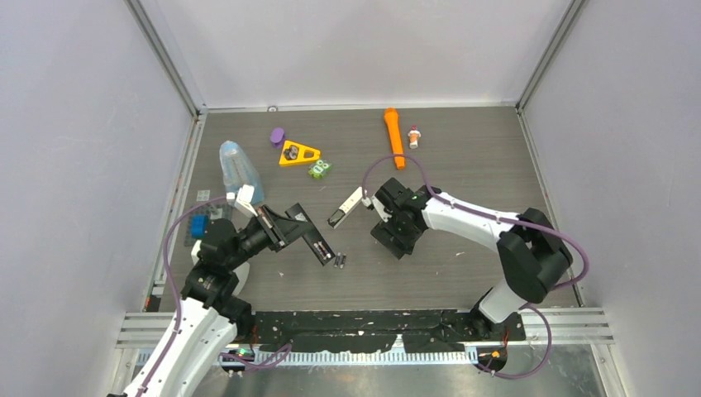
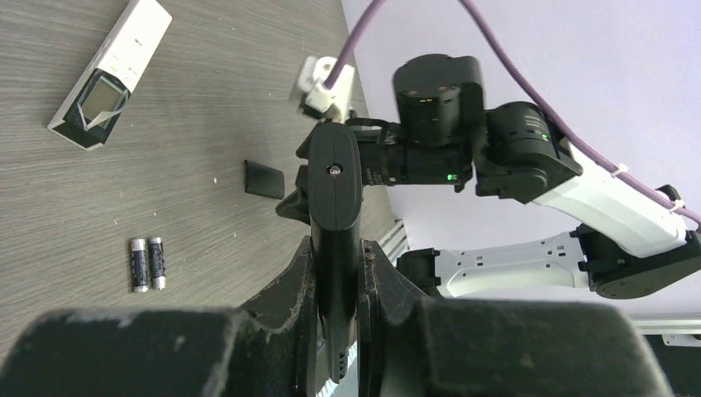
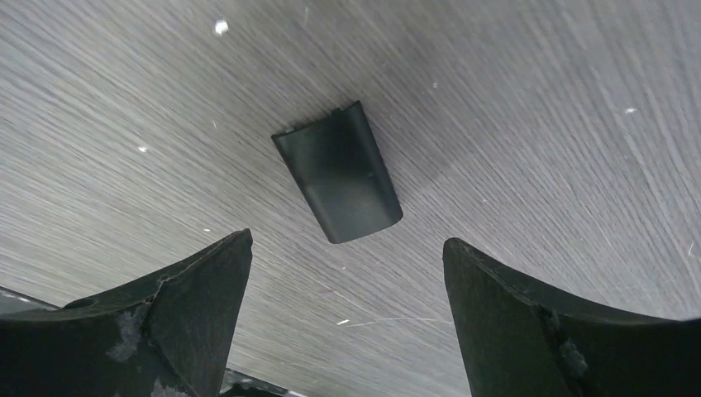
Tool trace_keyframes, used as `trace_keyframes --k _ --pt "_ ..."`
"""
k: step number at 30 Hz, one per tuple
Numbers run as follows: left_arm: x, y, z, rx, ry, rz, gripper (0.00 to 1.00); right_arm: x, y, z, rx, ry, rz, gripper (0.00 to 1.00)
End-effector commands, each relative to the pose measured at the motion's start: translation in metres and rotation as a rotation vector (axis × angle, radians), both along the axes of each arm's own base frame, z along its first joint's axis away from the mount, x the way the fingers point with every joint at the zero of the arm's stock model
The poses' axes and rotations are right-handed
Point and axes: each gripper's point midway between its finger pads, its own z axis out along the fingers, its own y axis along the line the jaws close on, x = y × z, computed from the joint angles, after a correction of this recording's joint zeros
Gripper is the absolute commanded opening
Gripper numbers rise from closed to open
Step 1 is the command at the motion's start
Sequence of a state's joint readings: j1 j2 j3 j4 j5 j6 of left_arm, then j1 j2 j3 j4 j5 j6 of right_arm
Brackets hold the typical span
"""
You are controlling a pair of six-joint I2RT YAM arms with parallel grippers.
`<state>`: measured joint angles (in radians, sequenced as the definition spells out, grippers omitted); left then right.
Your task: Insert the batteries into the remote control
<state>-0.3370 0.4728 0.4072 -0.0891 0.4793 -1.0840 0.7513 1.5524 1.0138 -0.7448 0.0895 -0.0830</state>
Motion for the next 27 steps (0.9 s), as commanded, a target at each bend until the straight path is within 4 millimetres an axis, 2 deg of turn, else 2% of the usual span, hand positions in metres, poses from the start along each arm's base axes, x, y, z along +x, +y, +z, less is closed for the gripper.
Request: trace_keyframes --k 1,5,8,12,17,19,20,22,25,27 --pt "0.0 0.001 0.033 -0.006 -0.121 -0.007 0.0 0.002 -0.007 -0.007 -0.062 0.044 0.184 0.9" --pt "0.001 0.003 0.038 0.005 -0.141 0.0 0.0 0.007 -0.012 -0.019 -0.073 0.104 0.2 0.89" --pt "0.001 0.003 0.039 0.004 -0.147 -0.006 0.0 0.005 -0.006 -0.026 -0.057 0.151 0.208 0.88" --pt "0.002 0.002 0.036 0.001 -0.14 -0.008 0.0 0.0 -0.009 -0.039 -0.069 0.207 0.213 0.84" --pt "0.002 0.001 0.033 -0.01 -0.128 -0.012 0.0 -0.004 -0.009 -0.04 0.001 0.26 0.202 0.76" --pt "0.002 0.001 0.032 -0.01 -0.126 -0.011 0.0 -0.005 -0.007 -0.038 0.014 0.274 0.198 0.66" --pt "0.002 0.001 0.03 -0.01 -0.123 -0.01 0.0 -0.004 -0.006 -0.037 0.017 0.275 0.196 0.55" --pt "0.002 0.001 0.028 -0.012 -0.116 -0.008 0.0 -0.002 -0.006 -0.034 0.02 0.266 0.186 0.42" --pt "0.004 0.001 0.025 -0.025 -0.103 -0.007 0.0 0.002 -0.005 -0.029 0.02 0.242 0.158 0.3" --pt "0.004 0.0 0.02 -0.025 -0.086 -0.005 0.0 0.008 0.0 -0.02 0.041 0.212 0.139 0.28"
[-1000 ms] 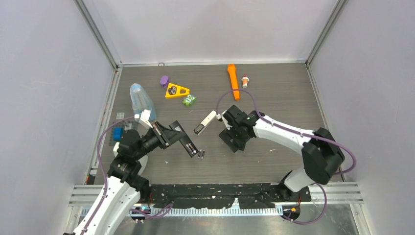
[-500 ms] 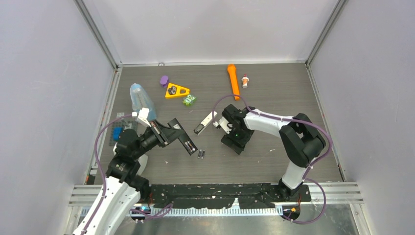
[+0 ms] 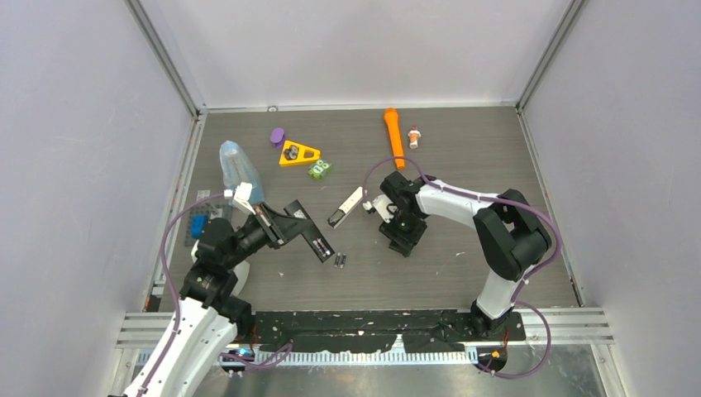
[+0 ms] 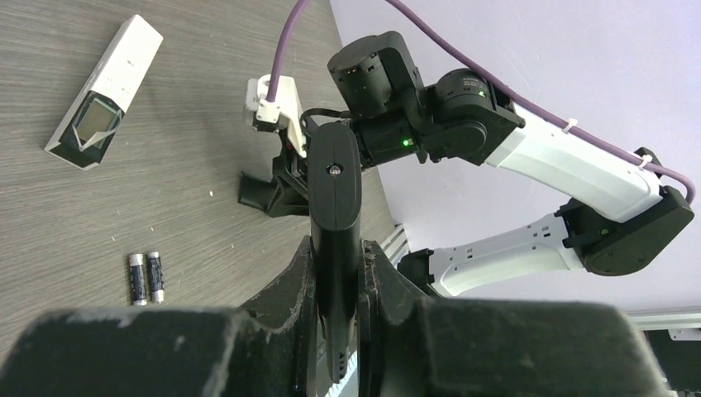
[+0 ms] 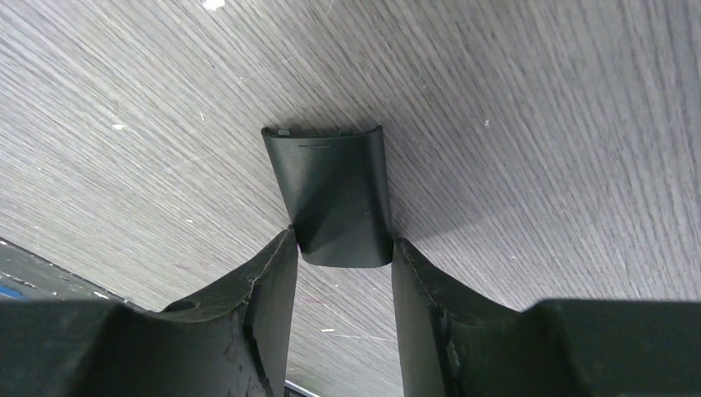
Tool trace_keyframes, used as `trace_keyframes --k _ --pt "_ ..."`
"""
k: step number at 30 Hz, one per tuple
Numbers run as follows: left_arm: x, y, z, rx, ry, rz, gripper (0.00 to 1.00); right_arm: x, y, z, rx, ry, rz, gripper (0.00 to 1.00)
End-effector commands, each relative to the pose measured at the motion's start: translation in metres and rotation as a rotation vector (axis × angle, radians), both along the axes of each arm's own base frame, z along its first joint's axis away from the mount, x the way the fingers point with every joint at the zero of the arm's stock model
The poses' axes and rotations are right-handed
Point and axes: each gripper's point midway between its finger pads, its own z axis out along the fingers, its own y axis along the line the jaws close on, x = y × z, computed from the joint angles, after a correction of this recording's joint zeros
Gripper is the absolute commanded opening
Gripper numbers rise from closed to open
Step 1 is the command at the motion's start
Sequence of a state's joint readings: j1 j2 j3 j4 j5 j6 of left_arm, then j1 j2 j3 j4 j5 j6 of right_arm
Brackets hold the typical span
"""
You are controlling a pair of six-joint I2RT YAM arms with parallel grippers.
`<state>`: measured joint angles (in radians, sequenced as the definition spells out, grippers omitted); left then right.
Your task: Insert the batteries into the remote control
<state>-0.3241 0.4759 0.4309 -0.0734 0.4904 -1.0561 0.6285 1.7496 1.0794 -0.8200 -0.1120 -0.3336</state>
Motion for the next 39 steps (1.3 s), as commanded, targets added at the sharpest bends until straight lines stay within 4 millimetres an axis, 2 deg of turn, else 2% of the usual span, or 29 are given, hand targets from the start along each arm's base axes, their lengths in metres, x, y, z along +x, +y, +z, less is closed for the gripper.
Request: trace_keyframes --k 1,2,8,9,13,17,21,25,29,34,37,39 --pt "0.003 -0.001 0.007 -0.03 -0.03 -0.001 0.0 0.013 0.018 0.025 0.076 -0.06 -0.046 0.27" --pt "0.003 -0.001 0.006 -0.029 -0.028 0.002 0.0 0.014 0.022 0.031 0.097 -0.074 -0.052 0.27" --pt "0.008 0.004 0.0 -0.005 -0.038 0.036 0.0 0.021 0.056 0.101 0.359 -0.288 -0.112 0.29" --pt "0.009 0.004 0.001 -0.001 -0.045 0.038 0.0 0.016 0.064 0.109 0.404 -0.29 -0.127 0.29" --pt "0.012 0.006 0.003 0.008 -0.099 0.055 0.0 -0.001 0.097 0.162 0.645 -0.369 -0.177 0.32" --pt "0.016 0.008 0.01 -0.03 -0.164 0.076 0.0 -0.033 0.131 0.214 0.861 -0.377 -0.186 0.36" --pt "0.018 0.01 0.016 -0.074 -0.206 0.101 0.0 -0.058 0.158 0.245 0.944 -0.33 -0.237 0.4" --pt "0.019 0.013 0.018 -0.113 -0.219 0.125 0.0 -0.076 0.175 0.244 0.88 -0.243 -0.284 0.43" --pt "0.02 0.015 0.015 -0.152 -0.208 0.146 0.0 -0.079 0.188 0.235 0.821 -0.178 -0.353 0.43" --pt "0.027 0.022 -0.004 -0.185 -0.112 0.21 0.0 -0.068 0.197 0.227 0.78 -0.197 -0.428 0.42" --pt "0.037 0.038 -0.027 -0.069 -0.052 0.32 0.0 -0.06 0.198 0.22 0.761 -0.232 -0.446 0.42" --pt "0.04 0.045 -0.033 -0.005 -0.05 0.357 0.0 -0.061 0.198 0.211 0.744 -0.232 -0.431 0.44"
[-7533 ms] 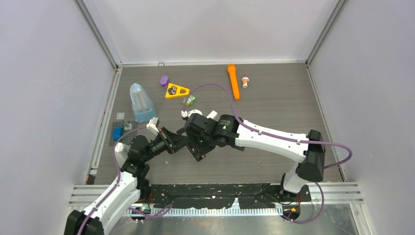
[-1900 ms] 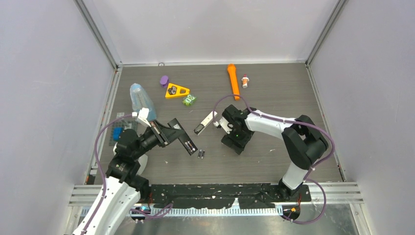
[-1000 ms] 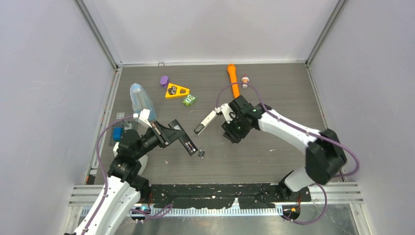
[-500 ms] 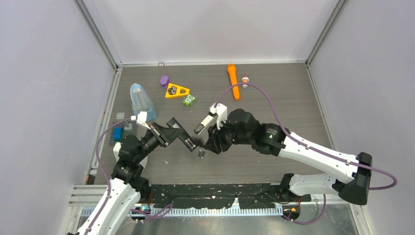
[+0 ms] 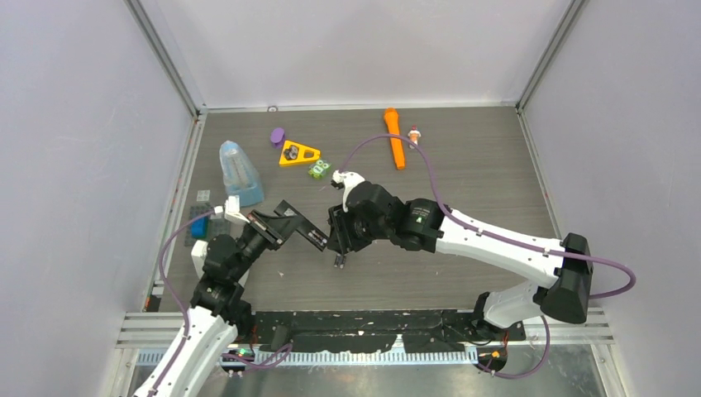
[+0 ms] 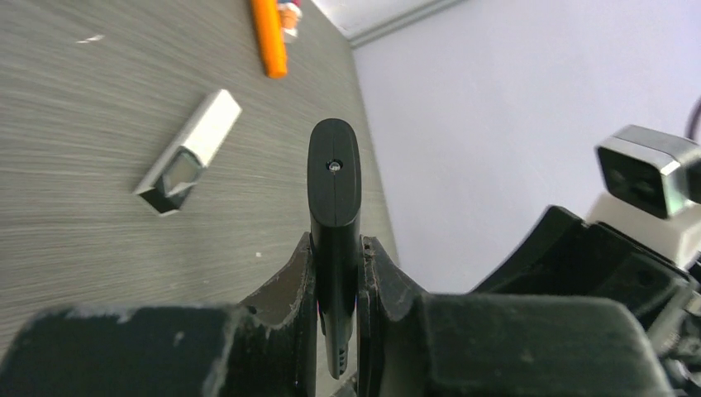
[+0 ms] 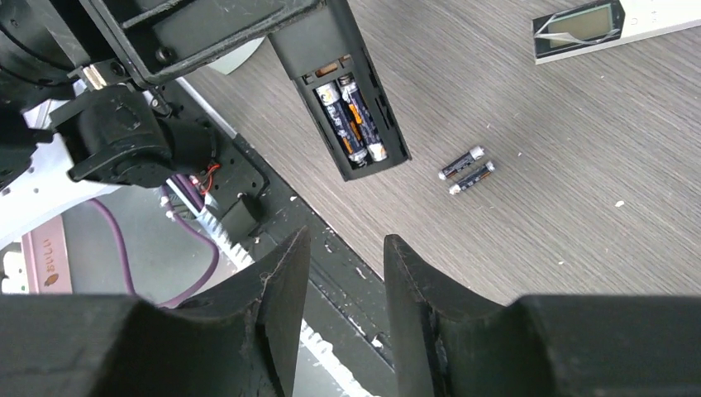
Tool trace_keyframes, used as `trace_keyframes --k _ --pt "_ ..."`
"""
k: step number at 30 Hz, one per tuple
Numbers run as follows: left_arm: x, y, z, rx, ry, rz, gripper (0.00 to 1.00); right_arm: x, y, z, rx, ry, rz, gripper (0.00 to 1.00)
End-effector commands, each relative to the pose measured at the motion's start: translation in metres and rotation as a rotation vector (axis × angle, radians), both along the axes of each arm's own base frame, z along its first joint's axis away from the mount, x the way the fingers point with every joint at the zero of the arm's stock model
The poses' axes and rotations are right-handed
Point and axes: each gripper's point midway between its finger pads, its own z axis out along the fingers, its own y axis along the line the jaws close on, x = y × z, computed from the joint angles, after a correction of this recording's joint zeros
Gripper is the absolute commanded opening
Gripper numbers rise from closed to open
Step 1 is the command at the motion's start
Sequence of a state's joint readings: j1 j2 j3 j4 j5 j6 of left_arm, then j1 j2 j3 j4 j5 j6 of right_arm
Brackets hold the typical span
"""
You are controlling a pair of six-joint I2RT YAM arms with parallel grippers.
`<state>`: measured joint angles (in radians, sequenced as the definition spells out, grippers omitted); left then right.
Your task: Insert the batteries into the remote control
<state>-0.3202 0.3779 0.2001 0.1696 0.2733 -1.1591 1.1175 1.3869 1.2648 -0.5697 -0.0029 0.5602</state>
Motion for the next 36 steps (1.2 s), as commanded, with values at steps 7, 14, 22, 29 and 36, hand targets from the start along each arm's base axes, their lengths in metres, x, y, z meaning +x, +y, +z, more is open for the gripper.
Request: trace_keyframes --k 7,14,22,29,36 --pt "0.017 0.046 -0.004 0.236 0.073 0.249 0.0 -0.031 0.025 -0.033 -0.014 -0.102 0.169 0.56" --pt "0.006 0.087 0.032 0.41 0.077 0.404 0.0 -0.079 0.06 -0.072 -0.052 -0.129 0.408 0.7" --pt "-0.043 0.155 0.072 0.492 0.068 0.669 0.0 -0.128 0.114 -0.1 -0.07 -0.117 0.667 0.7" --pt "-0.066 0.165 0.09 0.458 0.03 0.697 0.0 -0.146 0.141 -0.127 -0.129 -0.102 0.739 0.67" --pt "-0.067 0.16 0.091 0.436 0.033 0.67 0.0 -0.154 0.151 -0.15 -0.218 -0.102 0.752 0.53"
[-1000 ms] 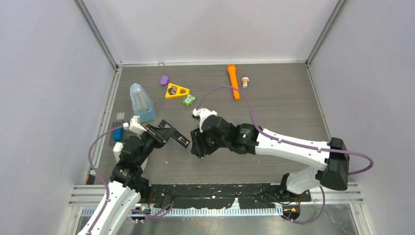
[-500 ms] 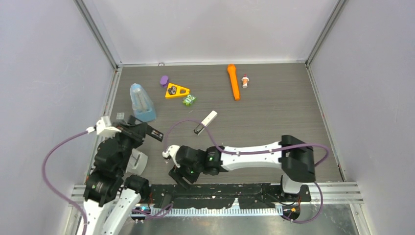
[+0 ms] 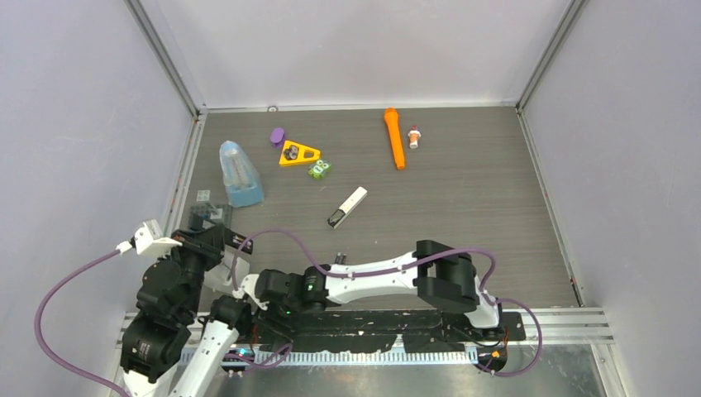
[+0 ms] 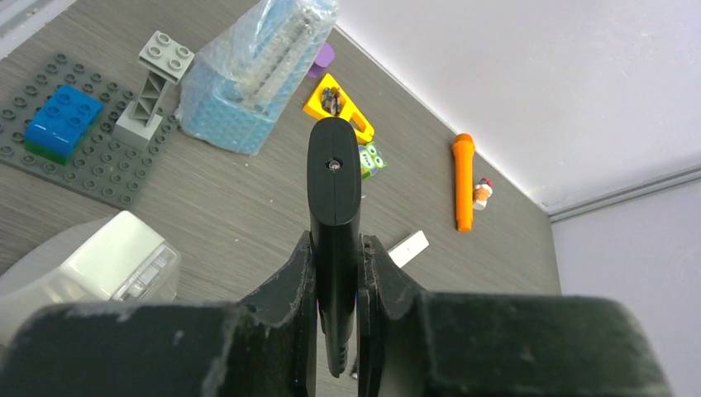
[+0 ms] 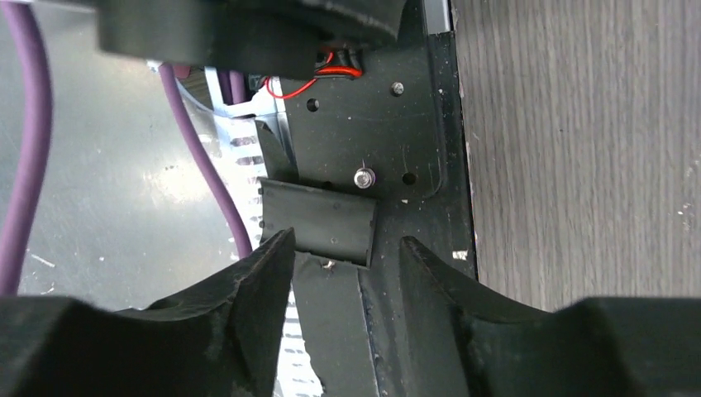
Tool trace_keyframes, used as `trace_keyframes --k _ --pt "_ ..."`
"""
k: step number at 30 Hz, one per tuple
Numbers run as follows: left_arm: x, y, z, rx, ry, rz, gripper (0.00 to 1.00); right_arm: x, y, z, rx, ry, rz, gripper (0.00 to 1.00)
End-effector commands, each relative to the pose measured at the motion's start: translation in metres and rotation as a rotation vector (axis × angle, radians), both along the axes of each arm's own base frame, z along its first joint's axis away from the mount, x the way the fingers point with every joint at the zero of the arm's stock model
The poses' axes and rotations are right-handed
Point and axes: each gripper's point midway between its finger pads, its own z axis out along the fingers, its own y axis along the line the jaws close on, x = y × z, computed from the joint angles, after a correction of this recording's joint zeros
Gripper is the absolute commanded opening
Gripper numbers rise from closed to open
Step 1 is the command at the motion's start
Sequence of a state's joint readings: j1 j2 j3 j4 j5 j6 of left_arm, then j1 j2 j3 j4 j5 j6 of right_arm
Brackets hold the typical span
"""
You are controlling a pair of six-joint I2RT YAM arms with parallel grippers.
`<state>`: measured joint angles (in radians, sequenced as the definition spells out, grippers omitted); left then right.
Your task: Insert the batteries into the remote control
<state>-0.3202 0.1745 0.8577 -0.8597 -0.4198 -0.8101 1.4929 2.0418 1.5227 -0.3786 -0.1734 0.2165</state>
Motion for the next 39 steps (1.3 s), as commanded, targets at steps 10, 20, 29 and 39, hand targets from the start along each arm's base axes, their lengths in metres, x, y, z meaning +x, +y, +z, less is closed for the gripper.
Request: trace_keyframes --k 10,20,29,39 --pt "0.0 -0.001 0.008 -0.015 -0.015 0.001 0.0 0.009 0.003 -0.022 -0.11 -0.106 -0.032 0.37" --pt "0.003 -0.005 0.005 -0.017 -0.009 -0.019 0.0 0.028 -0.001 -0.019 -0.127 -0.177 -0.13 0.06" --pt "0.013 -0.029 -0.003 -0.038 0.004 -0.129 0.0 0.083 -0.045 0.037 -0.047 -0.169 -0.463 0.05" --pt "0.029 -0.067 -0.023 -0.105 0.064 -0.282 0.0 0.164 -0.213 0.002 -0.213 -0.042 -1.191 0.05"
